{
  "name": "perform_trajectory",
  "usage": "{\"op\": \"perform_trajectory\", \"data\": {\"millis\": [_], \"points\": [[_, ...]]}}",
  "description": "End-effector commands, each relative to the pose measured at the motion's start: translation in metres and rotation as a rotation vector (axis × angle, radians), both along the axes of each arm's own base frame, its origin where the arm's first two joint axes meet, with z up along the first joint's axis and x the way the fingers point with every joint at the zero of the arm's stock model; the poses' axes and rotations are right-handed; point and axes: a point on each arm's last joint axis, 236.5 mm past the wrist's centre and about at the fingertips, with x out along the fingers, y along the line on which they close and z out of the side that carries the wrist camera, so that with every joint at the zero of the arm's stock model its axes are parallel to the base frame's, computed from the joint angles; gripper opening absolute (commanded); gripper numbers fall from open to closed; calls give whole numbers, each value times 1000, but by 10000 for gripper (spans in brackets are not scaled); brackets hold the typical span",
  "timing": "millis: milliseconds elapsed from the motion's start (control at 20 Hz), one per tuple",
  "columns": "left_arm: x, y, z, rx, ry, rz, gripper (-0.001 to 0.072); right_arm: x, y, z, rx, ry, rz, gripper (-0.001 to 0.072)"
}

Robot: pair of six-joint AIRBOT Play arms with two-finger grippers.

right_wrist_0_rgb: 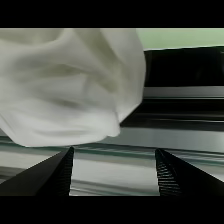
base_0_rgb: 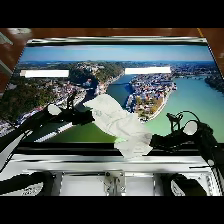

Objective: Fold the shirts.

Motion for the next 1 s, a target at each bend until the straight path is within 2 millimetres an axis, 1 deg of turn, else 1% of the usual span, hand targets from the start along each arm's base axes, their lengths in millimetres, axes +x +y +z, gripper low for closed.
{"op": "perform_trajectory", "data": {"millis": [0, 150, 200, 250, 300, 350, 400, 450, 500, 550, 650, 700, 750, 800, 850, 900, 950], "points": [[1, 1, 16, -9, -34, -18, 39, 13, 22, -20, 99, -60, -140, 635], [2, 1, 20, -14, -45, -18, 39, 27, 23, -24, 112, -113, -216, 633], [2, 1, 22, -14, -50, -18, 39, 28, 22, -25, 110, -116, -224, 587], [3, 1, 23, -14, -55, -20, 39, 29, 20, -28, 104, -117, -240, 436], [5, 0, 26, -10, -76, -38, 39, 32, 21, -29, 109, -125, -269, 389], [7, -1, 28, -9, -91, -47, 40, 35, 23, -30, 127, -134, -304, 403], [10, -1, 32, -12, -101, -46, 39, 38, 25, -30, 140, -141, -327, 402], [14, -2, 36, -15, -112, -46, 40, 38, 26, -31, 145, -141, -333, 381], [17, -3, 40, -17, -124, -47, 39, 38, 26, -30, 145, -141, -332, 207], [19, -4, 44, -19, -134, -48, 39, 38, 26, -30, 146, -141, -332, 66], [26, -2, 52, -24, -153, -42, 39, 41, 30, -27, 162, -168, -293, 69], [30, 1, 59, -29, -162, -38, 39, 45, 32, -20, 172, -191, -248, 68], [37, 5, 72, -34, -185, -35, 39, 50, 35, -9, 180, -222, -187, 68], [44, 11, 90, -32, -225, -36, 38, 61, 37, 11, 187, -288, -104, 68], [52, 19, 117, -21, -291, -40, 38, 75, 38, 39, 181, -382, -18, 68], [61, 29, 150, -10, -368, -34, 38, 93, 38, 74, 178, -487, 32, 68], [68, 40, 195, -6, -476, -21, 38, 115, 39, 125, 179, -630, 57, 68]]}}
